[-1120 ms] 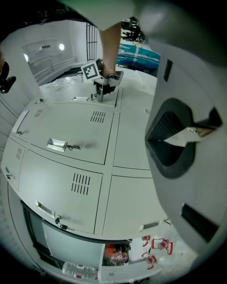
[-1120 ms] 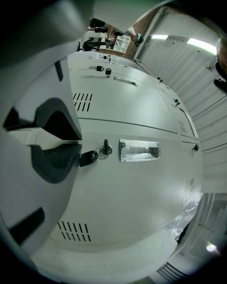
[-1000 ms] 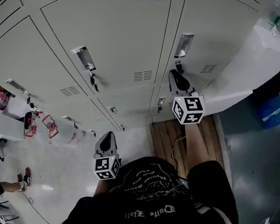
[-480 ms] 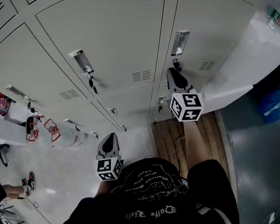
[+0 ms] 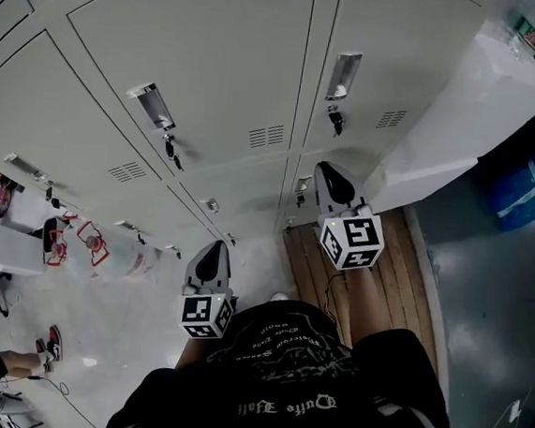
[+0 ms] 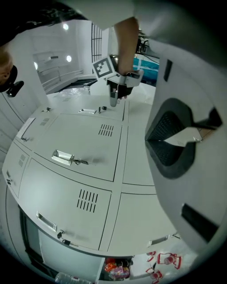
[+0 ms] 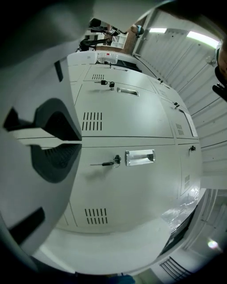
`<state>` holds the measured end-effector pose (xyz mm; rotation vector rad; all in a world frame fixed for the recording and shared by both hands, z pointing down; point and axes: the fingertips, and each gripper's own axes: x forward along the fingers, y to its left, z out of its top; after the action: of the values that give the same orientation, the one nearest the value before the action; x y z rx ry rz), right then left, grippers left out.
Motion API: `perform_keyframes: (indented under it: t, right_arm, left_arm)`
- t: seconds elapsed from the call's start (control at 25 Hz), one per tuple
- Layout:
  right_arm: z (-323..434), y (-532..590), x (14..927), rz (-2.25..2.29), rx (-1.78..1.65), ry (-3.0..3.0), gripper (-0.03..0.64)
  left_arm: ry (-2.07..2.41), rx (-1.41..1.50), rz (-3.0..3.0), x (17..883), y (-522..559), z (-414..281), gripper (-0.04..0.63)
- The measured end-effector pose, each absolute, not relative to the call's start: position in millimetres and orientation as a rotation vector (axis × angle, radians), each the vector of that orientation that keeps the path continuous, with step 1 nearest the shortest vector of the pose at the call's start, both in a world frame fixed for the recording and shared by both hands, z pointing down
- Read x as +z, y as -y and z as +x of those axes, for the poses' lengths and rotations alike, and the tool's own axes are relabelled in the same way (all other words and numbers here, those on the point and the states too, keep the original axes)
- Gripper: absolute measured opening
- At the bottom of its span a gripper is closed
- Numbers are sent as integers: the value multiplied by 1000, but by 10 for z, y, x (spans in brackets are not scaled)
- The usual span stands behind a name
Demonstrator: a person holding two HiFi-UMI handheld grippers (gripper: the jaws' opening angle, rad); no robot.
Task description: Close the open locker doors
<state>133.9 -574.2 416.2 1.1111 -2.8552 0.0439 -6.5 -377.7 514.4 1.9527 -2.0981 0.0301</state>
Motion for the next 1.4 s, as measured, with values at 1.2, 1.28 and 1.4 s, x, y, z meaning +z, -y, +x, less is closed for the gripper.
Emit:
perform_keyframes:
  t: [1.2, 1.28, 1.4]
  right_arm:
    - [1639, 4943, 4710, 1213, 153, 2795, 5]
    - [1632, 4929, 4720, 1209, 151, 2792, 5]
    - [1632, 4915, 4715, 1209, 146, 2793, 5]
  left_arm:
    - [2121, -34, 2072, 4846, 4020, 206, 8]
    - [2125, -28, 2072, 4848, 4010, 206, 8]
    - [2129, -19, 2077, 4851, 3995, 213, 8]
